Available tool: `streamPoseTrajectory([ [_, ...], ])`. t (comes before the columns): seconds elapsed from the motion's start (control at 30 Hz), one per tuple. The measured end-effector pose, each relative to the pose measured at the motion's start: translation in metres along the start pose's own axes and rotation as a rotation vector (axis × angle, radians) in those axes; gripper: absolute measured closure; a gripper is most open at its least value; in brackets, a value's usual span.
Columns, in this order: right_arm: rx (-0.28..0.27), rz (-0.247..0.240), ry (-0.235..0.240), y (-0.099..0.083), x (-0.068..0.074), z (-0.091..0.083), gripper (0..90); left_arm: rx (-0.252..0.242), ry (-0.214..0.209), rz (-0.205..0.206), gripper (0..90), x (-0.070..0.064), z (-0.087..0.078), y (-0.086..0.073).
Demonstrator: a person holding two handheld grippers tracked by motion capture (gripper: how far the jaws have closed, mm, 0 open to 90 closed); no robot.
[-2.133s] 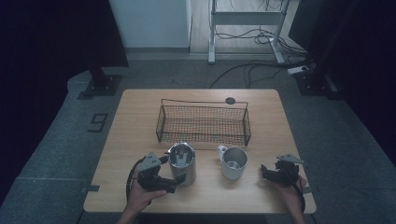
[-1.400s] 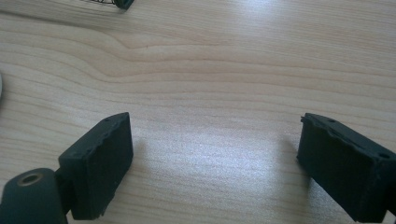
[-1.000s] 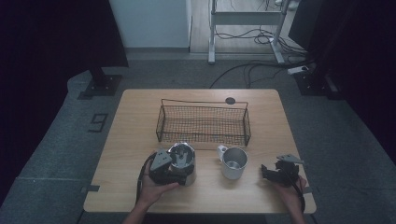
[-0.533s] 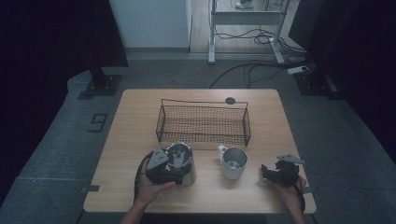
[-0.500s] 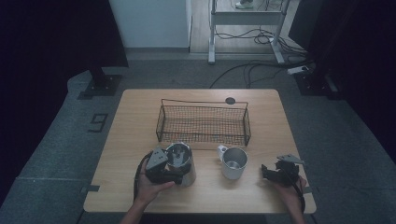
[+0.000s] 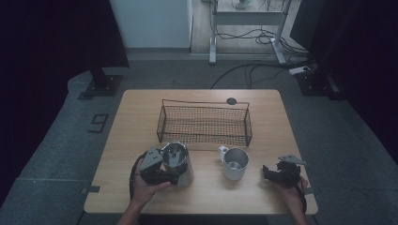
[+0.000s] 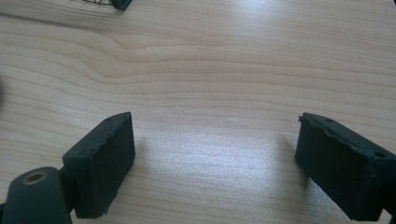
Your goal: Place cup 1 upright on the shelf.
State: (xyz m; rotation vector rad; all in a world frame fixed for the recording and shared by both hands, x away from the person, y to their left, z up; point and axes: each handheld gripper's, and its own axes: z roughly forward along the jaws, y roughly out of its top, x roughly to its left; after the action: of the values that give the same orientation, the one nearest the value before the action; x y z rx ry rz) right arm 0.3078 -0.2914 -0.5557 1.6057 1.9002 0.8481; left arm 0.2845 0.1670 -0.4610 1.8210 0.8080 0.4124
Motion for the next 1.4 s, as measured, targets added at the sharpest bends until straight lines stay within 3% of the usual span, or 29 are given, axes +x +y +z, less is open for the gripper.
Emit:
streamPoseTrajectory([
  [1.4, 0.000, 0.002, -0.003, 0.000, 0.000, 0.000, 12.3, -0.029, 0.008, -0.012, 4.1, 0.008, -0.010, 0.030],
])
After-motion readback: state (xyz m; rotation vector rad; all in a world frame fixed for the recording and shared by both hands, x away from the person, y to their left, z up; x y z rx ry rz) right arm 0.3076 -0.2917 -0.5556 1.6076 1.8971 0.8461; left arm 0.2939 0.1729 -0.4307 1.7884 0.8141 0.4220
